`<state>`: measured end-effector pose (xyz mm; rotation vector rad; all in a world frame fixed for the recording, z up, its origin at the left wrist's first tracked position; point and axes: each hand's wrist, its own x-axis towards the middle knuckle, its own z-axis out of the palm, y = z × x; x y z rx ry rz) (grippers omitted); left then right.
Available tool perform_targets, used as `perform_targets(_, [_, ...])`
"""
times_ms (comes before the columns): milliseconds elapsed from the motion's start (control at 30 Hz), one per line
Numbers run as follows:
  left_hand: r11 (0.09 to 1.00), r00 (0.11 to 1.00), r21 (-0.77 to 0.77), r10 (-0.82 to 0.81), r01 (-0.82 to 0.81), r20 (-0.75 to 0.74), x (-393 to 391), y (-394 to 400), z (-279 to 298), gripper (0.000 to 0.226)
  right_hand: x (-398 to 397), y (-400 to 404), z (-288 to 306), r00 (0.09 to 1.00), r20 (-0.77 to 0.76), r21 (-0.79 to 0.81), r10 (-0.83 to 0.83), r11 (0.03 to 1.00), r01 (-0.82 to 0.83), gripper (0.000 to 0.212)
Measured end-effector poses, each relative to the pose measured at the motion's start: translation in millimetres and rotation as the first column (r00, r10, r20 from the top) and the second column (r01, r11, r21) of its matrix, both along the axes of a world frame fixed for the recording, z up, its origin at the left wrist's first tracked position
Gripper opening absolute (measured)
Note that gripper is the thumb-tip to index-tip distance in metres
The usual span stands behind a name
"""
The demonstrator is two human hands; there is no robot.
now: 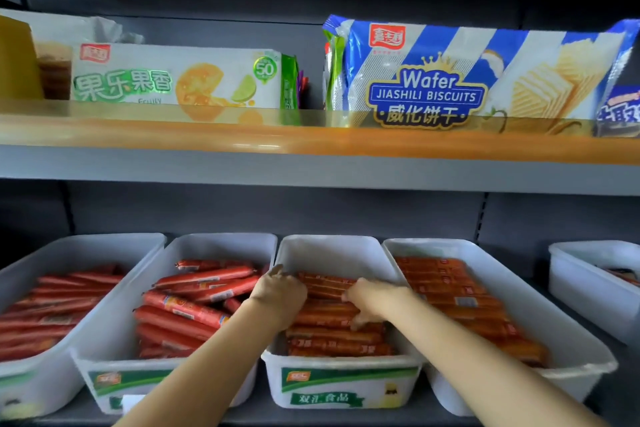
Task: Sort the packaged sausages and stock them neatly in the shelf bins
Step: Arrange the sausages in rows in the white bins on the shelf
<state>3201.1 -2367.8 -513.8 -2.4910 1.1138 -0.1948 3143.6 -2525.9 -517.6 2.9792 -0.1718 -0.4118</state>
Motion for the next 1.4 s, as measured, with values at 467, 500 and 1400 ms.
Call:
perform_targets(467, [0.997,0.918,-0.041,0.047,-0.069,-0.394,14,-32,-30,0.079,41,-24,-18,0.975,-0.112,0.097,-0.19,0.975,0.201,0.072])
perform_targets(500, [0.995,0.911,-0.049,0.064,-0.092,-0.407,17,-33,-32,0.08,45,-26,-20,0.97,-0.13,0.082,-0.204,0.973,0.216,0.082])
perform_targets(1400, [0.998,0.906,0.014,-0.054,0.066,-0.421,0,-17,-24,0.046,-28,-3,1,0.992,-0.122,-0.018,0.031,0.999,-0.033,0.056])
